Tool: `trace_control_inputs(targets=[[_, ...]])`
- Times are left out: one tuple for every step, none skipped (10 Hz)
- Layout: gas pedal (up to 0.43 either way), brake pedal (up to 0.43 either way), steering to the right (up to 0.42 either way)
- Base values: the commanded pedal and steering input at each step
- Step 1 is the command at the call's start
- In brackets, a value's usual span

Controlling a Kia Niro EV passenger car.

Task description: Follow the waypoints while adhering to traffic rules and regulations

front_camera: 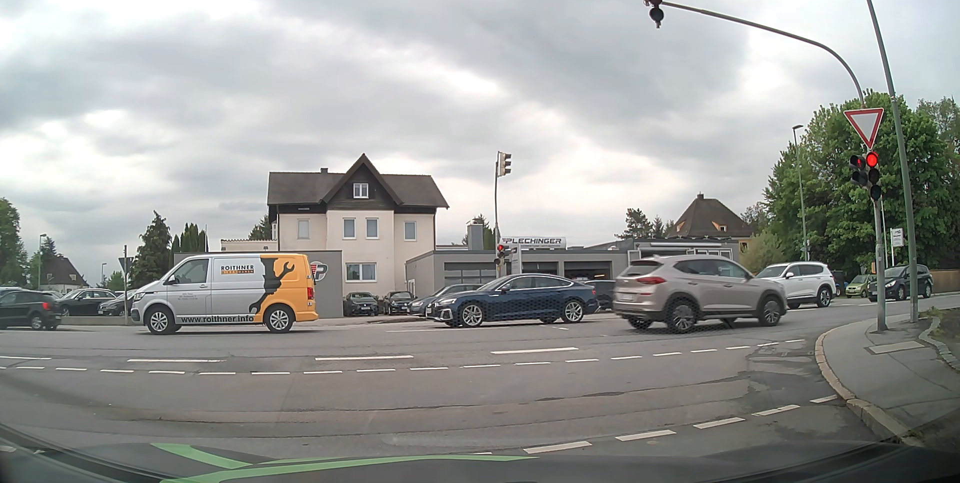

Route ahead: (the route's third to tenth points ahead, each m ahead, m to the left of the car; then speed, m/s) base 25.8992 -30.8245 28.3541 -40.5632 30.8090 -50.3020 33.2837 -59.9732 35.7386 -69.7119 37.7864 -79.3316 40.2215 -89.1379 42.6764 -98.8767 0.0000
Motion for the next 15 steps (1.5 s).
trace_control_inputs(targets=[[0.0,0.274,0.101],[0.0,0.274,0.101],[0.0,0.274,0.101],[0.0,0.274,0.101],[0.0,0.274,0.101],[0.0,0.274,0.101],[0.0,0.274,0.101],[0.0,0.274,0.101],[0.0,0.274,0.101],[0.0,0.274,0.101],[0.0,0.274,0.101],[0.0,0.274,0.101],[0.0,0.274,0.101],[0.0,0.274,0.101],[0.0,0.274,0.101]])
